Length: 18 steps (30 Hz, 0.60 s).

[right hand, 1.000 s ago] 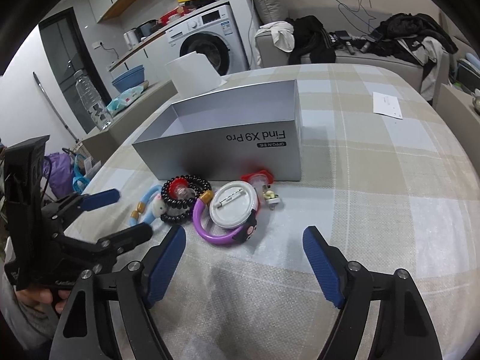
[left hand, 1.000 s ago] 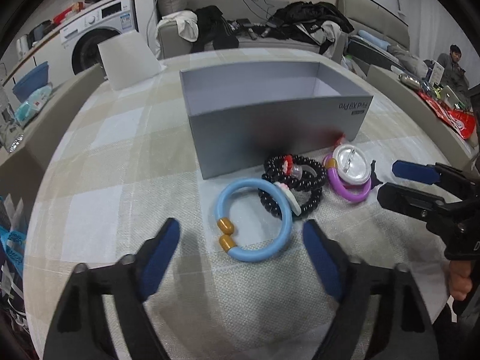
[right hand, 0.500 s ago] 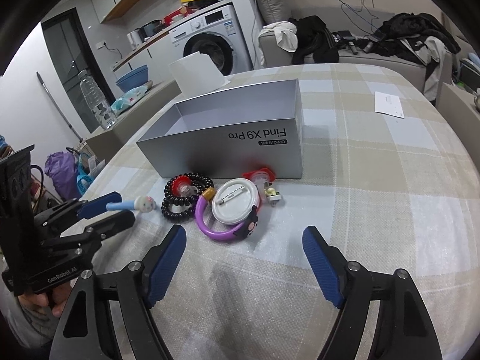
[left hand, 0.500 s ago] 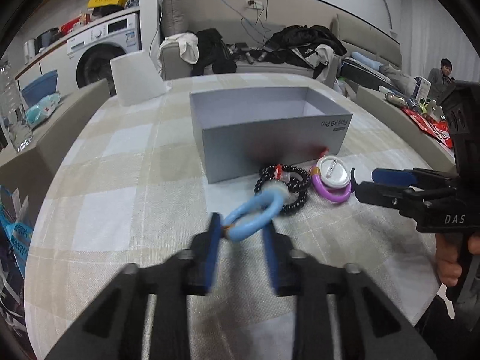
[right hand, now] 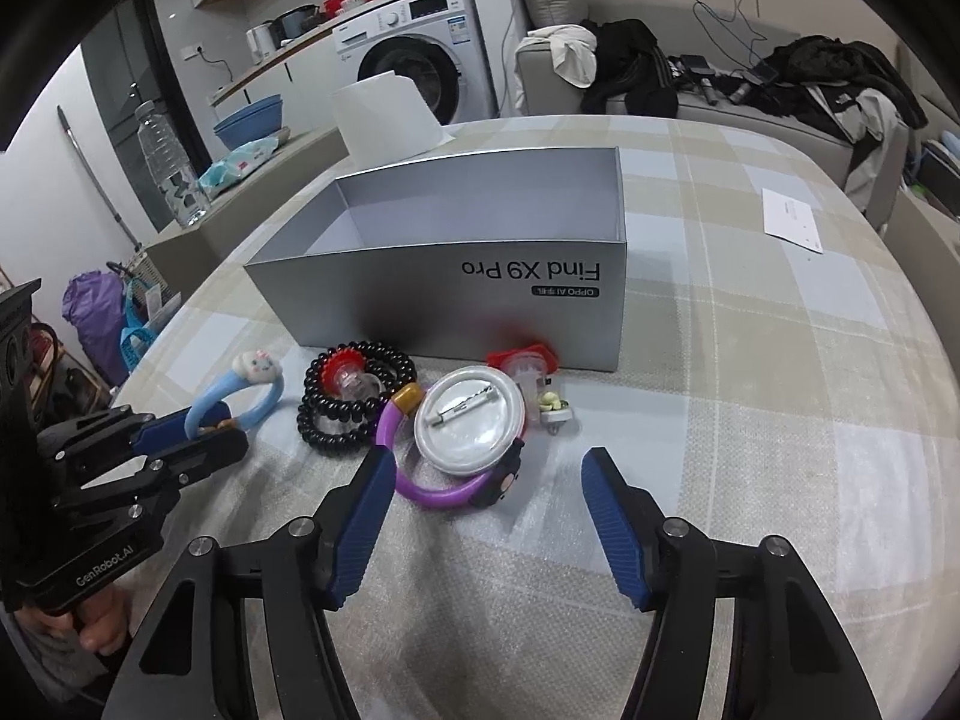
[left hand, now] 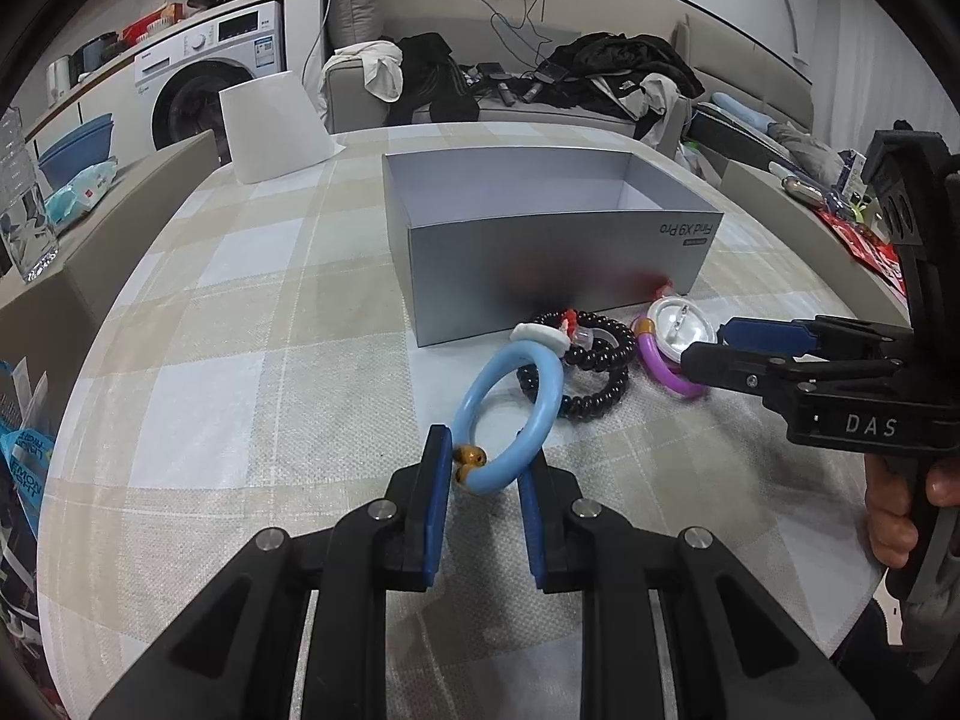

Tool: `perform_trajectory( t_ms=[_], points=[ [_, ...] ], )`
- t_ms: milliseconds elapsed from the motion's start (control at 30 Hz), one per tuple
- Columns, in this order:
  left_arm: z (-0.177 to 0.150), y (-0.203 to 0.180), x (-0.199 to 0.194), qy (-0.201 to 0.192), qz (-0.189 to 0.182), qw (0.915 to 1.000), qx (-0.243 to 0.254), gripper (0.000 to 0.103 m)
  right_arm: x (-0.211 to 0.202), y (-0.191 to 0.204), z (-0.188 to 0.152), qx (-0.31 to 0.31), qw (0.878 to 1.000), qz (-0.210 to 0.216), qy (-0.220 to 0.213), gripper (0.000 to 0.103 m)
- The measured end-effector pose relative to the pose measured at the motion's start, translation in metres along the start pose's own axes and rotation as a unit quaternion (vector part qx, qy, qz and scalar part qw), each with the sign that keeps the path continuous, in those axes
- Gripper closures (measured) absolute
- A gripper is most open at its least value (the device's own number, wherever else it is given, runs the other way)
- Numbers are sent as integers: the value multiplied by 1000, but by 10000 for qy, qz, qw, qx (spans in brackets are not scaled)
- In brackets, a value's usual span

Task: Organize jewelry
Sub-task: 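Reach the left tool to the light-blue bangle and grasp it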

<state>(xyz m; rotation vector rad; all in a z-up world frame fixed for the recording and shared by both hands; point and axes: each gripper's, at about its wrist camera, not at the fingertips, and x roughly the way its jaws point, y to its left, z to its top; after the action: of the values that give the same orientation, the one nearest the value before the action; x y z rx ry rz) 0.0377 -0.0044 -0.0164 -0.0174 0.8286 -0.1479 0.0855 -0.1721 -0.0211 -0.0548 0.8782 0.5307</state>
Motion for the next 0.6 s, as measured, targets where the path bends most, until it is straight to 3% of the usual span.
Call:
perform_trajectory(
  t_ms=[267, 333, 600],
  points=[
    [2, 1, 5, -24, 50, 10000, -2, 88, 10, 4, 9, -82, 9997, -231, 50, 51],
    [0, 1, 3, -56, 7, 10000, 11, 95, 10, 5, 8, -96, 9997, -235, 23, 54],
    [0, -1, -2, -179, -27, 9998, 55, 97, 5, 3, 10, -78, 9997, -186, -154, 69]
  ],
)
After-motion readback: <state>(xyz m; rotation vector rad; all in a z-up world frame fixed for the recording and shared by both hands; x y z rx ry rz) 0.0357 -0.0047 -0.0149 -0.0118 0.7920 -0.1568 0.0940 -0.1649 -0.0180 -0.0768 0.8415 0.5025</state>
